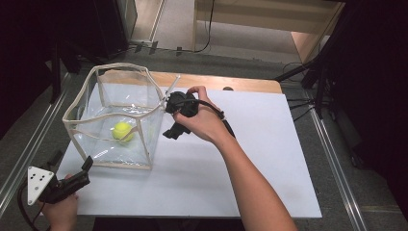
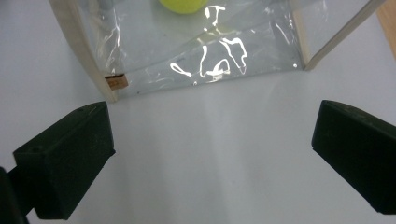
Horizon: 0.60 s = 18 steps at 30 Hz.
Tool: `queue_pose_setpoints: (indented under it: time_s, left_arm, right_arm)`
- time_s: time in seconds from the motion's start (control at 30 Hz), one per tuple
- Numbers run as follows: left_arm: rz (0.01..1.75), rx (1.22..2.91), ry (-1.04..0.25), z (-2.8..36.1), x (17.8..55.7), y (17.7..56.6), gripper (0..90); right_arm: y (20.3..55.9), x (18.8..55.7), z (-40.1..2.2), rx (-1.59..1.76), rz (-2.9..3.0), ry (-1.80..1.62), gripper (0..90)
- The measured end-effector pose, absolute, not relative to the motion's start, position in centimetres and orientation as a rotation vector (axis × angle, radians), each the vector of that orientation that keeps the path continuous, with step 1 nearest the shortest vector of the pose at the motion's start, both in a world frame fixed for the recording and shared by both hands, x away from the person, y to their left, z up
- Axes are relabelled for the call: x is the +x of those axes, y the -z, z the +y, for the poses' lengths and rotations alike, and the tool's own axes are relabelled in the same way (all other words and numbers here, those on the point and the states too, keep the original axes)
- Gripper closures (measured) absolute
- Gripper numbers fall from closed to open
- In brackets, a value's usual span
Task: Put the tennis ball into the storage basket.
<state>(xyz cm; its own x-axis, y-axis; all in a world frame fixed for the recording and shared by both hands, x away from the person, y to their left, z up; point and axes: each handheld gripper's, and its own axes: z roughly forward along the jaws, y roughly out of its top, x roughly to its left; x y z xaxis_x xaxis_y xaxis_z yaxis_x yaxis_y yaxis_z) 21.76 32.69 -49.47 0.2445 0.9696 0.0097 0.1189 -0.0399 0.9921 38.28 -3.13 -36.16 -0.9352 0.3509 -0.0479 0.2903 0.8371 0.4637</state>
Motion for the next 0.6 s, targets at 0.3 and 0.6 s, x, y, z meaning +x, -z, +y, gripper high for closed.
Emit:
queue_pose_setpoints:
  time_s: [0.3, 0.6]
  left_arm:
    - [1.1, 1.423, -0.984, 32.6, 21.8, 49.5, 6.8]
    - [1.102, 1.427, -0.985, 32.6, 21.7, 49.5, 6.8]
  right_arm:
    - [38.1, 36.9, -4.8, 0.54, 2.875, -0.712, 0.0]
    - [39.0, 35.6, -5.7, 0.556, 2.868, -0.718, 0.0]
